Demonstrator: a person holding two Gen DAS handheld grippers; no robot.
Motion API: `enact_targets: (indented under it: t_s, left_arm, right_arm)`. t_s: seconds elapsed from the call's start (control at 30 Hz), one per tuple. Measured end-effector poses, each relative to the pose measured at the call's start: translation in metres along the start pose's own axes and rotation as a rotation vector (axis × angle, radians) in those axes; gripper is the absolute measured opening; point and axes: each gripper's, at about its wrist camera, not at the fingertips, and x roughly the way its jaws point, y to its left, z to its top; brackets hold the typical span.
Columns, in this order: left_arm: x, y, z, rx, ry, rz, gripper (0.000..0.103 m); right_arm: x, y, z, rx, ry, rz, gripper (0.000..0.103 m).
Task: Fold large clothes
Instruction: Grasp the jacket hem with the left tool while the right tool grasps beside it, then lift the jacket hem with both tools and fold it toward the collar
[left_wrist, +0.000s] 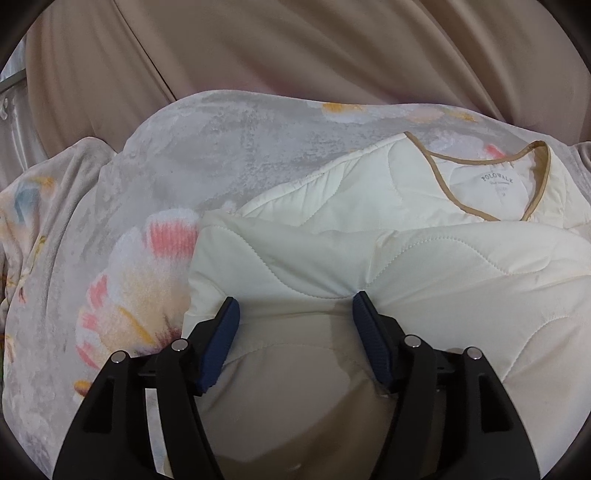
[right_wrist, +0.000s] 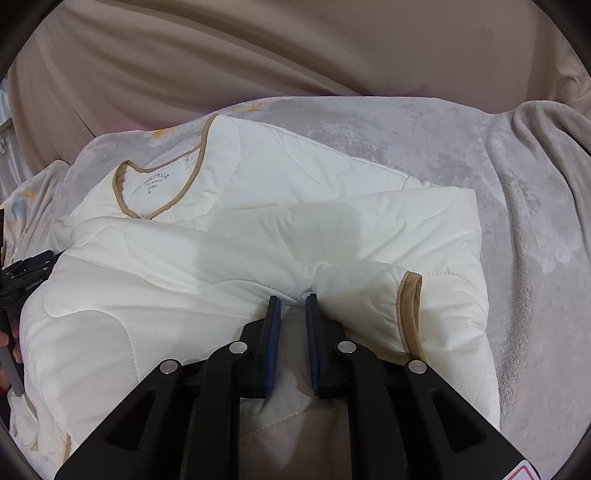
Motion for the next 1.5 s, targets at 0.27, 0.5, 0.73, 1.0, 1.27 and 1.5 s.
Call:
enact_targets:
  t_s: [0.27,0.5,0.73,1.0,1.27,1.5]
  left_arm:
    - [0.001,0.001,0.000,-0.006,0.005,-0.002,0.063]
    - [-0.025,0.016,-0.002,-0.042,0.007,-0.048,0.065]
    - [-0.158,0.066,-0.085,-0.018,0.036,-0.208,0.088]
    - [-0.209,0.099,-0.219,-0.190,0.274,-0.379,0.088]
    - [-0.231,0.088,-0.250,-0.252,0.270,-0.453,0.076]
    - [-0.239,0.087,-0.249,-0.268,0.228,-0.461,0.024]
  right_arm:
    - [0.000,0.002,0.000,-0.003,0.001,-0.004,0.011]
    - [-0.031,-0.014,-0.003,0.128,0.026,0.076,0.021]
    - [-0.182,-0.037,-0.104,0.099,0.039,0.034,0.057]
    - [-0.255,-0.077,-0.259,0.336,0.141,0.133,0.062]
    - [-0.253,-0.050,-0.282,0.393,0.056,0.276,0.066]
    - [-0.242,-0.029,-0.270,0.389,0.041,0.331,0.018]
